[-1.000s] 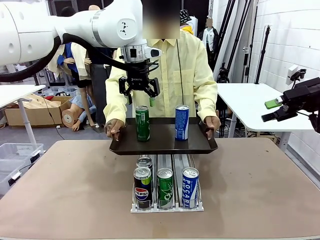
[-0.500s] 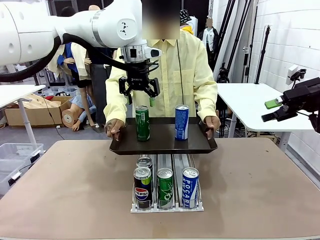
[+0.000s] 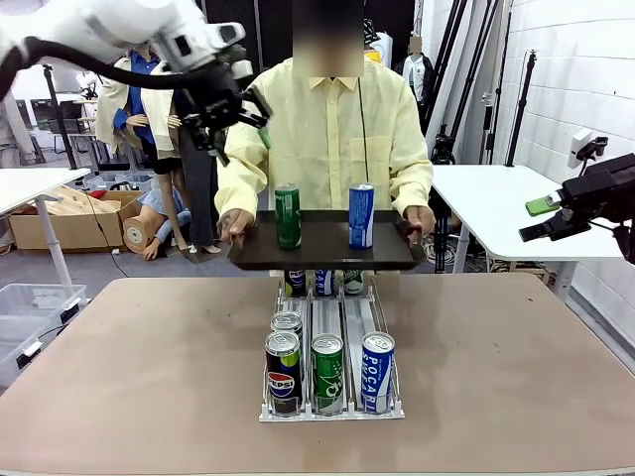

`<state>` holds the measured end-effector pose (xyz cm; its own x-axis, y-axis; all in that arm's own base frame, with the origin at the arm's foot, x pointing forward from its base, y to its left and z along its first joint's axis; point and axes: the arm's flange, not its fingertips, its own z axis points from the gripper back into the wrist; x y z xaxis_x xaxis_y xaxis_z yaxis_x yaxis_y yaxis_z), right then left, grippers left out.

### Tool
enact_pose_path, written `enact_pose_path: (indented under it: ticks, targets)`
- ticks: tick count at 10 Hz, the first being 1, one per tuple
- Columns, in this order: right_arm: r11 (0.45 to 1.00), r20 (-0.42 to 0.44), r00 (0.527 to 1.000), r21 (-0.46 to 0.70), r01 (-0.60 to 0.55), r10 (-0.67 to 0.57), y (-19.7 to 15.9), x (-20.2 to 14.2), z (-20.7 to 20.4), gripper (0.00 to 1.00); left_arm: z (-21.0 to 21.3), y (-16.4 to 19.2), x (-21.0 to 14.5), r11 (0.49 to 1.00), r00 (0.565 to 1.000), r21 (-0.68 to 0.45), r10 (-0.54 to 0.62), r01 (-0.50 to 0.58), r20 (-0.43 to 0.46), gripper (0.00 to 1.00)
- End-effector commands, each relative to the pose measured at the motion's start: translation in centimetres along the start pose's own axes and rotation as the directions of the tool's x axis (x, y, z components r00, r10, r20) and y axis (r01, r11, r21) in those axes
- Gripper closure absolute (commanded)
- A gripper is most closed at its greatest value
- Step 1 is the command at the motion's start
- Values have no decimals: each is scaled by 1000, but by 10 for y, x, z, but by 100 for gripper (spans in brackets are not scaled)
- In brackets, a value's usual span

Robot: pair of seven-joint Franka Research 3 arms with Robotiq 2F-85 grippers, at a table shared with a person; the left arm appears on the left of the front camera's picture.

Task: Retrieve and hand over the desired beverage to the person.
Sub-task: Place the picked can on the Handle tray extended by the person.

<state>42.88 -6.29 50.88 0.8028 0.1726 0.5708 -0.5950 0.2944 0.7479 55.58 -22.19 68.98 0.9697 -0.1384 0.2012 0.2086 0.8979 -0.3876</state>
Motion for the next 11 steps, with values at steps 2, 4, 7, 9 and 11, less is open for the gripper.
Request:
enact_pose_path:
  ticks: [2,4,7,9,11]
  targets:
    - [1000,5,1000,1,-2,2,1,1,-1,0,9,92,-56,957,999,-287,40,-28,36,0]
    - [1000,5,1000,1,-2,2,1,1,-1,0,18,155,-89,884,992,-468,56,4,114,0]
    - [1000,5,1000,1,-2,2,1,1,-1,0,5,215,-117,763,981,-641,51,83,186,0]
    - [1000,5,1000,1,-2,2,1,1,-1,0,-11,233,-128,705,971,-700,67,115,228,0]
    - [1000,5,1000,1,-2,2,1,1,-1,0,-23,255,-140,640,962,-754,86,145,258,0]
